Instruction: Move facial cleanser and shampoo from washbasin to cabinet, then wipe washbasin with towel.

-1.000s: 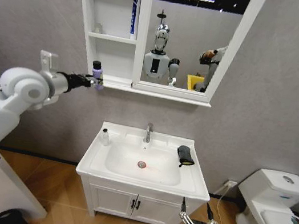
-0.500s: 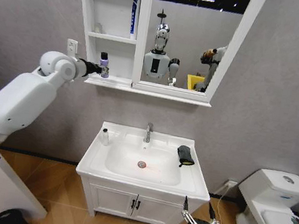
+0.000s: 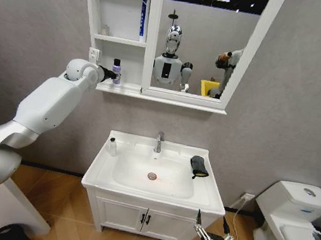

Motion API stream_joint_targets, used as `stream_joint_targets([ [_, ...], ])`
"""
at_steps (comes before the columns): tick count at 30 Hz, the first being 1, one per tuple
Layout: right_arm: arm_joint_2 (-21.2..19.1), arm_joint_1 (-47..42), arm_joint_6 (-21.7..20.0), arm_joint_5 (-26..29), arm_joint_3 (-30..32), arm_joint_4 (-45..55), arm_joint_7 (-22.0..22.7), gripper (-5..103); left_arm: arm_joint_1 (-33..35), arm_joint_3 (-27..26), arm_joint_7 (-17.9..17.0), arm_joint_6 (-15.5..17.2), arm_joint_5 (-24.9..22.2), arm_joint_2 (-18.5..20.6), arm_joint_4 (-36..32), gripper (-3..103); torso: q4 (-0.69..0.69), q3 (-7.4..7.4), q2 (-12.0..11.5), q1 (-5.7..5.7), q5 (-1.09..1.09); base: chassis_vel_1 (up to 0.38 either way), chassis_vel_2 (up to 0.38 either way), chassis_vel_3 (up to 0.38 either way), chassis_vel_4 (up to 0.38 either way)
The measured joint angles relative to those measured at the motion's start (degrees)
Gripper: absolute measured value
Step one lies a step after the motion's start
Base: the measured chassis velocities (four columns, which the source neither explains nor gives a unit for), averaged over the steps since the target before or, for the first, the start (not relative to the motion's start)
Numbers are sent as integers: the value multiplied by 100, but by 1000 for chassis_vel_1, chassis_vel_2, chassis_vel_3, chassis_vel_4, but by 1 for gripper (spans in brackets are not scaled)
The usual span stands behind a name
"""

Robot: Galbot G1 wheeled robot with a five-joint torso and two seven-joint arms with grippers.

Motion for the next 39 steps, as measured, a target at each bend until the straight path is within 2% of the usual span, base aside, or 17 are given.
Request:
stream_joint_targets([
  [2,10,21,-23,2,0,25,0,100,22,-15,-16,-9,3,-6,23,39,1,0,0,0,0,0,0,0,0],
  [3,17,27,-36,2,0,52,0,100,53,-41,-42,-49,23,-19,54,48,0,0,0,0,0,0,0,0,0],
  [5,17,25,-38,5,0,64,0,100,77,-66,-55,-62,25,-22,57,48,0,0,0,0,-1,0,0,0,0],
  [6,19,11,-39,16,5,86,0,100,120,-102,-78,-75,23,-22,52,58,0,0,0,0,0,0,0,0,0],
  [12,48,-45,3,33,15,67,4,100,445,-311,-355,-126,-6,133,-343,81,-2,0,0,0,0,0,0,0,0],
  [15,51,-47,8,32,13,60,4,100,569,-387,-408,-133,-27,211,-526,86,-2,0,0,0,0,0,0,0,0],
  [17,62,-38,7,22,10,54,4,100,1110,-797,-716,-154,-129,506,-1434,96,0,0,0,1,-1,0,0,0,0],
  [18,62,-38,7,22,10,54,4,100,1110,-797,-716,-154,-129,506,-1434,96,0,0,0,1,-1,0,0,0,0],
  [19,56,-28,-22,18,10,68,2,100,1523,-1068,-888,-229,-281,708,-2034,98,0,-1,0,-1,1,0,0,0,0],
  [20,35,34,-89,-1,12,100,-4,100,2533,-1436,-1063,-778,-468,1189,-3176,103,3,-1,0,-1,-2,0,0,0,0],
  [21,40,56,-100,-7,11,109,-6,100,2932,-1559,-1115,-1151,-344,1282,-3535,101,3,-2,0,-1,0,0,0,0,0],
  [22,40,56,-100,-7,11,109,-6,100,2932,-1559,-1115,-1151,-344,1282,-3535,101,3,-2,0,-1,0,0,0,0,0],
  [25,64,77,-106,-38,13,78,-17,100,4326,-1906,-1082,-2121,505,1281,-4094,98,-1,-2,0,-2,1,0,0,0,0],
  [27,65,77,-105,-49,10,62,-17,100,4617,-1956,-1026,-2319,745,1228,-4086,100,-1,-1,1,-2,1,0,0,0,0],
  [29,63,64,-94,-79,4,31,-22,100,5545,-2150,-836,-2776,1476,949,-3893,98,1,0,0,-1,-2,0,0,0,0],
  [33,65,63,-77,-83,15,30,-27,100,6239,-2267,-594,-3155,2038,494,-3366,97,0,-1,0,-1,1,0,0,0,0],
  [39,25,64,-42,-60,111,42,11,100,6512,-2246,-245,-3661,2533,-147,-2551,93,0,0,0,0,1,0,0,0,0],
])
